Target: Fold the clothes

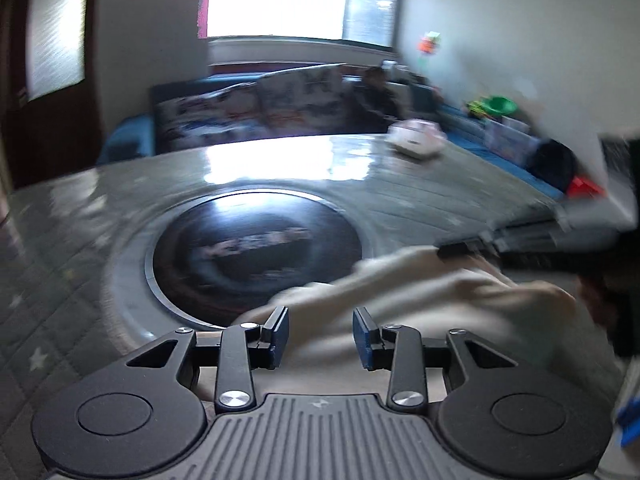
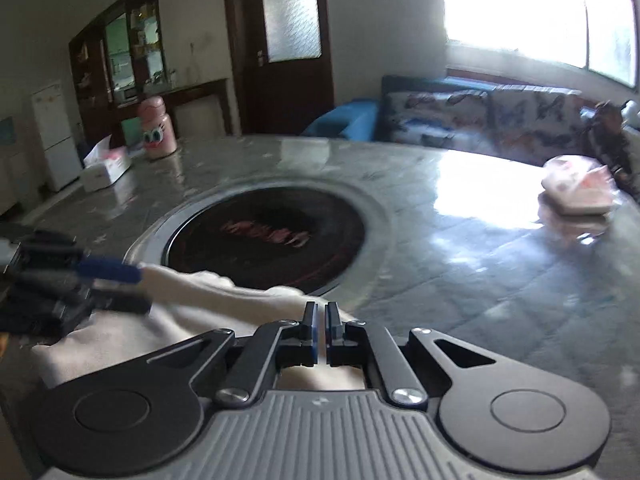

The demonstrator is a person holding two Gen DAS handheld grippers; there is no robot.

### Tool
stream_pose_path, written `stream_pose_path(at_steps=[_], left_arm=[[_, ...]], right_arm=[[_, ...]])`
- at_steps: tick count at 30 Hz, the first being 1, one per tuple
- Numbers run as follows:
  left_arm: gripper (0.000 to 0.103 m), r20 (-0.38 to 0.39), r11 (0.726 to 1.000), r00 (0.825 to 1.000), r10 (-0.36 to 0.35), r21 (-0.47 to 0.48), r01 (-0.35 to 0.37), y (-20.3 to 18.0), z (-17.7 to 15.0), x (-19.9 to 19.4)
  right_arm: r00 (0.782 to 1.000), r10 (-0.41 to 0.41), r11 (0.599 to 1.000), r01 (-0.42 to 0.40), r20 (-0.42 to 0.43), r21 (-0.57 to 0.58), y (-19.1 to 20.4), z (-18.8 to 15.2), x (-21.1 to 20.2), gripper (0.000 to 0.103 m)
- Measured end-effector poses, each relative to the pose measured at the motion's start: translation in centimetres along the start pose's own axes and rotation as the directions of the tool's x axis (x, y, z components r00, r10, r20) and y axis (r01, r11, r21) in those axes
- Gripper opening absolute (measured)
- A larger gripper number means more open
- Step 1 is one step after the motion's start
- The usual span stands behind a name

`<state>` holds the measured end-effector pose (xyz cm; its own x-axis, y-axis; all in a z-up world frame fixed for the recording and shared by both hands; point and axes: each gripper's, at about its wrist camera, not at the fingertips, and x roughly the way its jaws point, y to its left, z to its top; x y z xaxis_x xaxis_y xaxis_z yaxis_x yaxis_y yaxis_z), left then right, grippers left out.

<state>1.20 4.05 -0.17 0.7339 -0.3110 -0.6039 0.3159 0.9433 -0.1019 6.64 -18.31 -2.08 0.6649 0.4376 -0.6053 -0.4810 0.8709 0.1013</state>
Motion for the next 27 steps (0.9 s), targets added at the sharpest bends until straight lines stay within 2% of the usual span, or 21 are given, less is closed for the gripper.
stream_pose_path(at_steps=[3,7,12,18,21,24,27], left_arm=[[0.037,-0.013,1.000,1.000,-0.002,-0.025,0.001,0.8,0.6,1.1],[0.037,-0.016,1.000,1.000,-0.001,0.014,0.001,0.2,1.0,2.2],[0.037,-0.059,0.999,0.998,0.025,0.022,-0.024,-0.1,0.9,4.2],[0.040,-0.071,0.998,0.996,0.047,0.037,-0.044,-0.1,0.9,4.8],[0.040,-0.070,0.998,0.996,0.048,0.039,-0.045,-0.1,0.9,4.8],[0.041,-0.069,0.998,0.996,0.053,0.039,-0.051,-0.2,0.9,4.8],[0.041,-0.070,0.998,0.996,0.057,0.041,-0.054,-0.2,0.9,4.8]], right_arm=[[1.000,0.007,1.000,-0.007,-0.021,0.021,0.3,0.1,1.8,0.004],[0.999,-0.007,0.999,0.009,-0.049,0.042,0.1,0.2,2.4,0.004],[1.000,0.003,0.999,-0.002,-0.020,0.046,0.2,0.6,1.7,0.005],[0.999,-0.019,0.998,0.021,-0.041,0.053,0.3,0.8,3.0,0.007],[1.000,0.004,1.000,-0.003,-0.023,0.022,1.2,1.2,2.7,0.009],[0.998,0.035,0.999,-0.035,-0.052,-0.003,2.2,1.1,3.8,0.011],[0.999,0.015,0.999,-0.018,-0.049,-0.049,2.7,1.0,4.4,0.011]])
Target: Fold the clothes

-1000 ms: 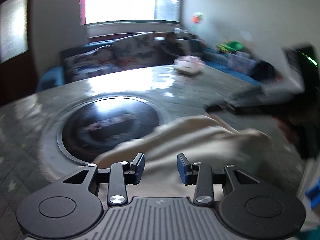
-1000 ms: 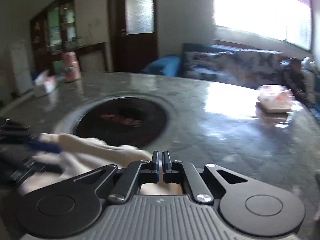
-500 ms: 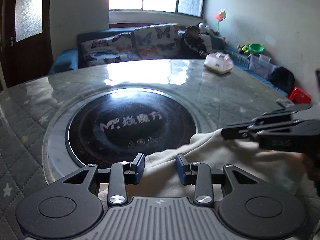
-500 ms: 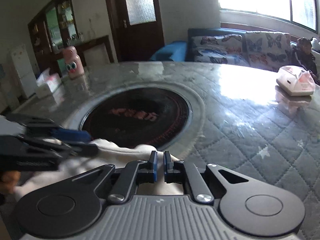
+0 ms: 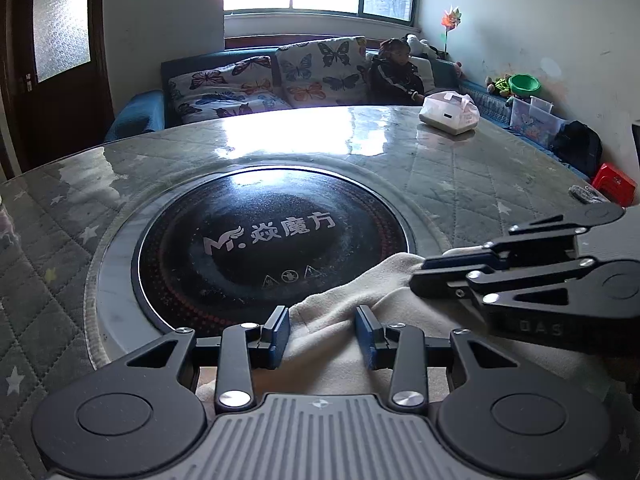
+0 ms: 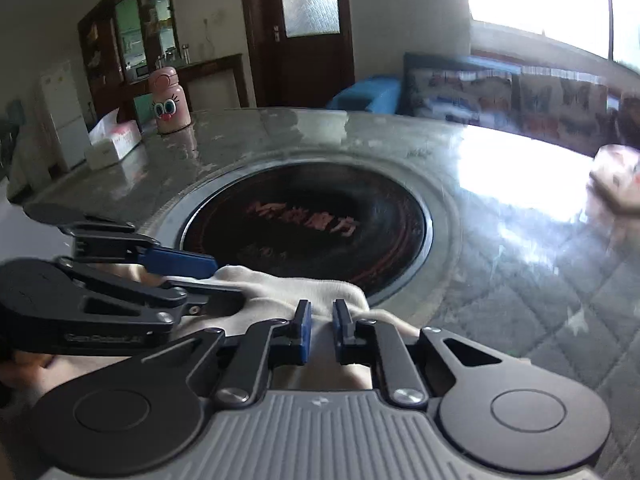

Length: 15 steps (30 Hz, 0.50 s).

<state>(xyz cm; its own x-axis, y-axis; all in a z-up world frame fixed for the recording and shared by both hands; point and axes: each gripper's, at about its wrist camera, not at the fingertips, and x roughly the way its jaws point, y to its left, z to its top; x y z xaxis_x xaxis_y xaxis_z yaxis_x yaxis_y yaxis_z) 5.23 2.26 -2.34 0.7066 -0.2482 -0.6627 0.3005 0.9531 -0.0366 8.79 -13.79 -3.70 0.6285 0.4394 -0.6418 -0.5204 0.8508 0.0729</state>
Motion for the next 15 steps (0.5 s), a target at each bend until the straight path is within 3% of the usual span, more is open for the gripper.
stream_pose_path(at_steps=[5,9,15], left_arm=[[0.040,0.008,1.000,1.000,0.012,0.011,-0.012,-0.3,0.2,-0.5],[0.039,0.060,0.999,0.998,0.027,0.041,-0.029,-1.9,0.4,-2.3],[0.039,0.098,0.994,0.992,-0.085,0.083,0.076,-5.5,-1.3,-5.6]], right_arm=[[1.000,0.003,1.000,-0.002,0.030,-0.017,-0.6,-0.2,-3.7,0.011],[0.999,0.014,0.998,-0.012,0.037,-0.061,-0.5,-1.9,-7.7,0.011],[0.998,-0.004,0.998,0.008,0.055,-0.068,0.5,-5.8,-10.8,0.011]])
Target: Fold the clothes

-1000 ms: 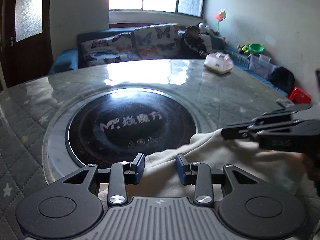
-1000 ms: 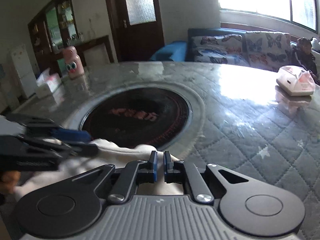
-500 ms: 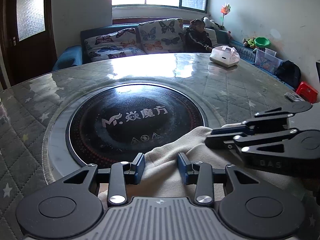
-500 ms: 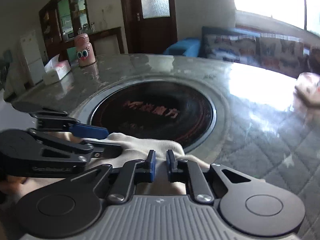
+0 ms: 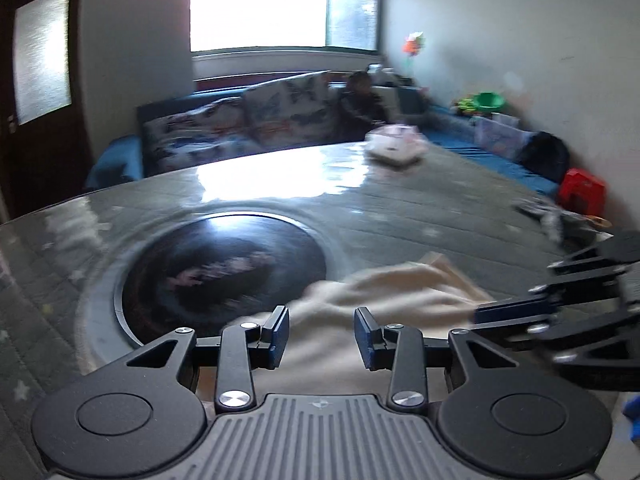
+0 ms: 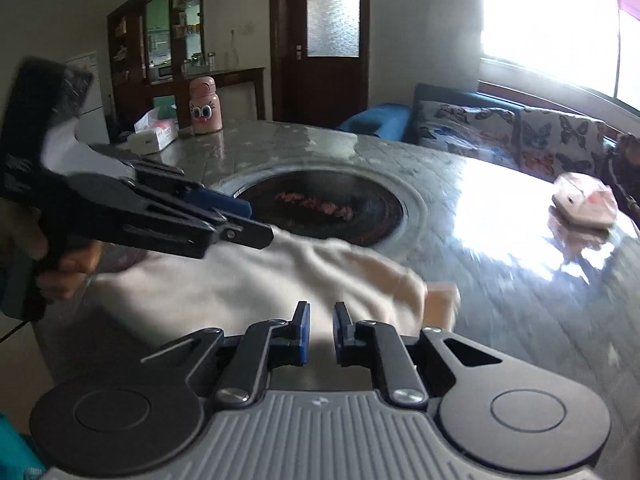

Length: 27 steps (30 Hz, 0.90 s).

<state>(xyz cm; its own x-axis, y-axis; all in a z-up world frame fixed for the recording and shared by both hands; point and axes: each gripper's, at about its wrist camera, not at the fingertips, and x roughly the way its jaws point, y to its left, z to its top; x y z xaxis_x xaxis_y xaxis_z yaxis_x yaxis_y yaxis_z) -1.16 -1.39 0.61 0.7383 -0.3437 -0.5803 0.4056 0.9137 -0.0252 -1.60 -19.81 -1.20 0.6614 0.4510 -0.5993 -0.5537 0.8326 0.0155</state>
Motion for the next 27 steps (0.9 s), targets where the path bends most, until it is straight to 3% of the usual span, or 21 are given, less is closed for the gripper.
stream_pose_path(at_steps=[4,11,15,20,23,27], left_arm=[[0.039,-0.030,0.999,0.998,-0.050,0.005,0.050,-1.9,-1.9,-0.3],[0.039,-0.042,0.998,0.998,-0.055,-0.028,0.053,-2.3,-3.1,-0.3],[0.039,-0.028,0.997,0.998,-0.056,-0.050,0.055,-2.0,-3.9,-0.6],[0.039,-0.010,0.995,1.000,-0.013,-0.100,0.012,-0.5,-5.5,-3.0],[0.039,0.002,0.993,1.000,0.006,-0.115,-0.006,0.5,-6.6,-4.3],[0.039,0.012,0.990,1.000,0.018,-0.141,-0.017,1.8,-8.0,-5.8]], right_arm=[[1.000,-0.026,0.999,0.026,0.001,0.037,-0.3,-2.2,-0.1,0.011],[0.998,-0.042,0.996,0.038,0.047,0.080,-1.4,-1.3,-1.8,0.011],[0.999,-0.035,0.988,0.038,-0.017,0.147,-2.9,-2.3,-0.7,0.010],[1.000,-0.024,0.994,0.024,0.000,0.108,-2.5,-1.3,-1.5,0.011],[0.999,-0.023,0.997,0.026,-0.039,0.074,-2.1,-1.7,-0.5,0.012],[0.999,-0.013,0.995,0.016,-0.036,0.094,-2.4,-1.8,-0.6,0.012]])
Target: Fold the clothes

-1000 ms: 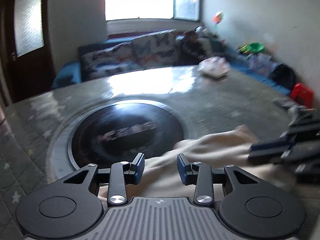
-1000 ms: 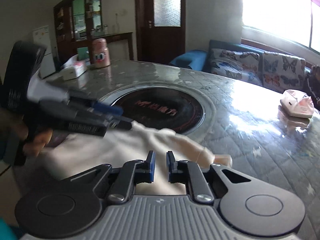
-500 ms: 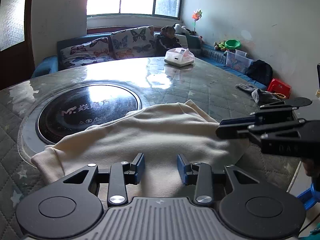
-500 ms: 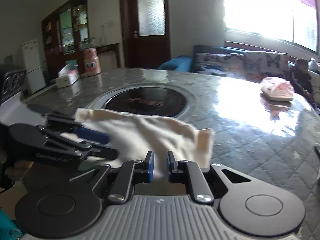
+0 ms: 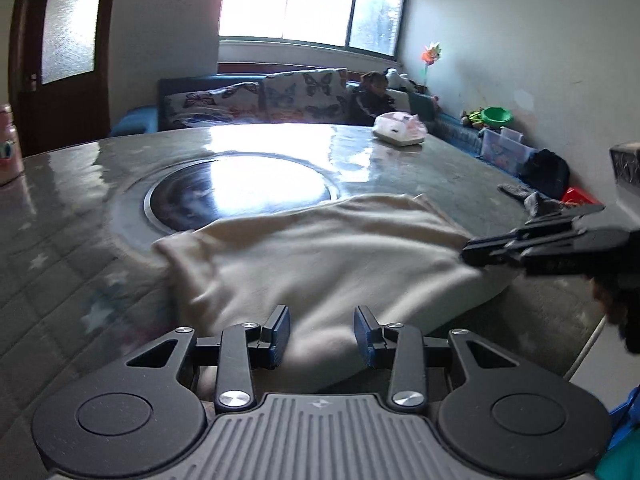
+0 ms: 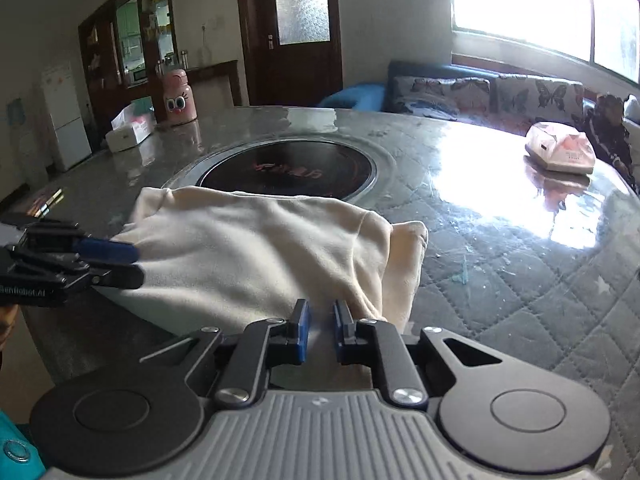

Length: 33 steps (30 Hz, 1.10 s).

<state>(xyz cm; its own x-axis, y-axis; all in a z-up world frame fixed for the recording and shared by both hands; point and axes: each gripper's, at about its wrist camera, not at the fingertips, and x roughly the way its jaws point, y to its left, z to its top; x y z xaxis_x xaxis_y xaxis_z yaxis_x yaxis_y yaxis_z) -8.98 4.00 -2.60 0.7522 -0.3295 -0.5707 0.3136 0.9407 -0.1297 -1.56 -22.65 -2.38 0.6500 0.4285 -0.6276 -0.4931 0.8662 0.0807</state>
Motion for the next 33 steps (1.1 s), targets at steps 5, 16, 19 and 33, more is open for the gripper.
stream_pose_path(at_steps=[5,16,19,33], left_arm=[[0.040,0.010,1.000,1.000,-0.023,0.000,0.023,0.7,-0.5,-0.6],[0.040,-0.022,0.996,0.996,-0.081,0.037,0.082,1.9,2.1,-0.8],[0.040,-0.012,0.997,0.997,-0.080,0.006,0.080,2.6,3.7,0.4],[0.046,-0.046,0.997,0.999,0.022,-0.072,-0.025,6.1,5.5,4.2]], right_arm=[[1.000,-0.012,0.999,0.012,-0.014,-0.044,0.5,-0.3,0.0,0.012],[1.000,0.011,0.997,-0.011,0.008,-0.070,1.5,1.2,-1.2,0.013],[0.999,0.008,0.996,-0.006,0.034,-0.085,1.2,2.8,0.3,0.017],[1.000,-0.013,0.999,0.013,0.001,-0.042,-1.0,4.8,5.5,0.018]])
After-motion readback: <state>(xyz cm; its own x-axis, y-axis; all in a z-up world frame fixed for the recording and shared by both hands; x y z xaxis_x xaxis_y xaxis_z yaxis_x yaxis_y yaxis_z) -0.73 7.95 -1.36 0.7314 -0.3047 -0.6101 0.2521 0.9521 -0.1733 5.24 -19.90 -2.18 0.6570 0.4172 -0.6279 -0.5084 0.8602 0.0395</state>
